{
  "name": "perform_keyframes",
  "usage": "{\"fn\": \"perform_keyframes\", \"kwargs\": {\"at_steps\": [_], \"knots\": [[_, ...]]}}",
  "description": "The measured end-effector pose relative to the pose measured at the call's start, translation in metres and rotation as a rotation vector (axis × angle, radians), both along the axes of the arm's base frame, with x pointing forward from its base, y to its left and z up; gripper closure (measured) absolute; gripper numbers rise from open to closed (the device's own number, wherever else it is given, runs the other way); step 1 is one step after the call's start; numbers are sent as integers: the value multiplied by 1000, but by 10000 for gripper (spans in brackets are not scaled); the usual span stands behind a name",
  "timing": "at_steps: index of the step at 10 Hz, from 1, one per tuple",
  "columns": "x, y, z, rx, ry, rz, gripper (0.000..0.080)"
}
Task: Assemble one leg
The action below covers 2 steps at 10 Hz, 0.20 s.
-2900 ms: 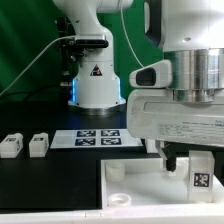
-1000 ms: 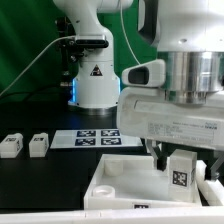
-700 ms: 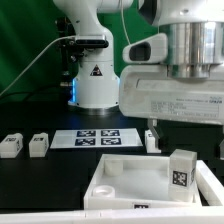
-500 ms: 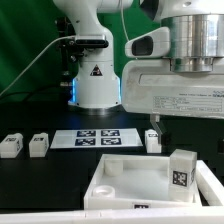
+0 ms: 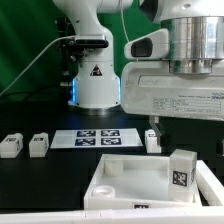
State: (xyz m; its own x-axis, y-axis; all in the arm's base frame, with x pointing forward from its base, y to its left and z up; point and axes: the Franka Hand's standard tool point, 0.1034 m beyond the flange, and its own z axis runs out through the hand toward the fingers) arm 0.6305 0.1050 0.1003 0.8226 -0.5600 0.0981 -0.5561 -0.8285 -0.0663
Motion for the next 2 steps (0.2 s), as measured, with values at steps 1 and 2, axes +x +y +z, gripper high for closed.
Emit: {"fn": "perform_keyframes", "kwargs": {"at_steps": [1,2], "knots": [[0,0,0,0,1,0,151],[0,0,-1,-1,1,0,151]]}}
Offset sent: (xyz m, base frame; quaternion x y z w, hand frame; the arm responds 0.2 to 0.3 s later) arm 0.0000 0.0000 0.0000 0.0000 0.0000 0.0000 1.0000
